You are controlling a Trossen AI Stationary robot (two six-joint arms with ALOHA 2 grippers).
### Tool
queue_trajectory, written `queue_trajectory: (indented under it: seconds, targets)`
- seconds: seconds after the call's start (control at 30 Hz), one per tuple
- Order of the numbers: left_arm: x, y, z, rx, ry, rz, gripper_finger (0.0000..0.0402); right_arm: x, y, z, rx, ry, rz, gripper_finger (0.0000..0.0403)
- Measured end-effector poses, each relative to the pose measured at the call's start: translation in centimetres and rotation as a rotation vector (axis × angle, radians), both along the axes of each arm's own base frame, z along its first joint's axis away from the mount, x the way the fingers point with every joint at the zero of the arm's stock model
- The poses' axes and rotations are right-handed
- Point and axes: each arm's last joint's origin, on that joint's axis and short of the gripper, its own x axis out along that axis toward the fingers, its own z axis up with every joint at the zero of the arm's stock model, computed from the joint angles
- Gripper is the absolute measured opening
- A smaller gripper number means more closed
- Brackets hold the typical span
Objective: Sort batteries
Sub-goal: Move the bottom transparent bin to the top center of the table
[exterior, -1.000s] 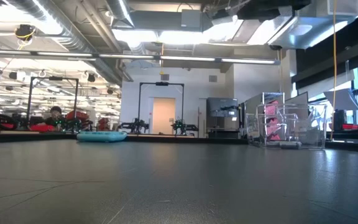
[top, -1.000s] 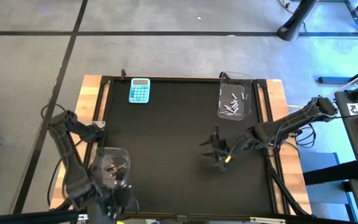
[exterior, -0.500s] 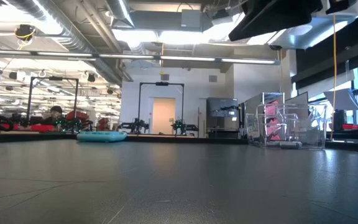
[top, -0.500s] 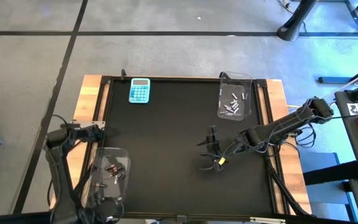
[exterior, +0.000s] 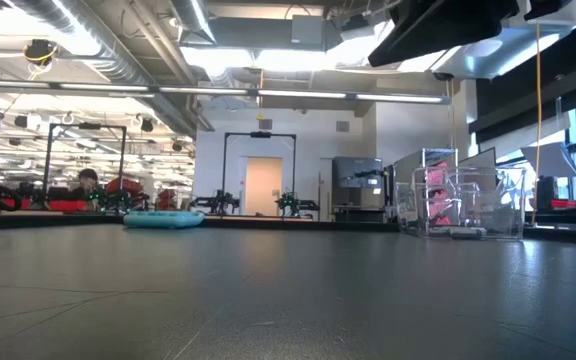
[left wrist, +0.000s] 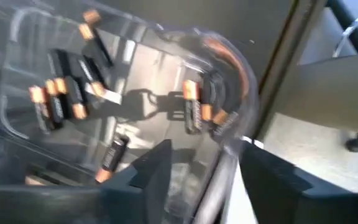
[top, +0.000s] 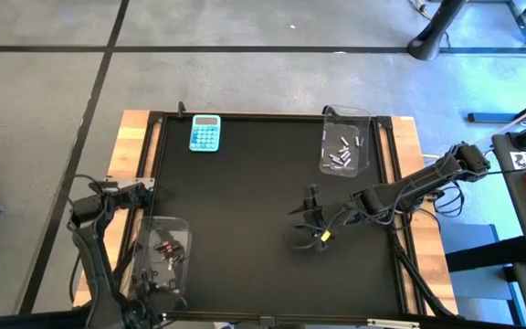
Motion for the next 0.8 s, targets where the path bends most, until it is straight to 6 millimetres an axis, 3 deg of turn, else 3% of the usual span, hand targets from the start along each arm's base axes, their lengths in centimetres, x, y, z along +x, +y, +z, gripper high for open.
queue_trajectory:
  seconds: [0.23, 0.4, 0.8]
  targets:
    - [0.8, 0.9, -1.5, 0.047, 0.062, -0.073, 0.0071, -0.1, 0.0, -0.1, 0.030, 0.013, -0.023, 0.0172]
    - [2.4, 1.7, -1.6, 0.057, 0.098, -0.152, 0.0011, -0.3, -0.1, -0.3, 0.049, 0.042, -0.045, 0.0172]
    - [9.3, 6.0, -1.6, 0.078, 0.143, -0.257, 0.0003, -1.8, 2.5, -0.8, 0.057, 0.102, 0.009, 0.0172]
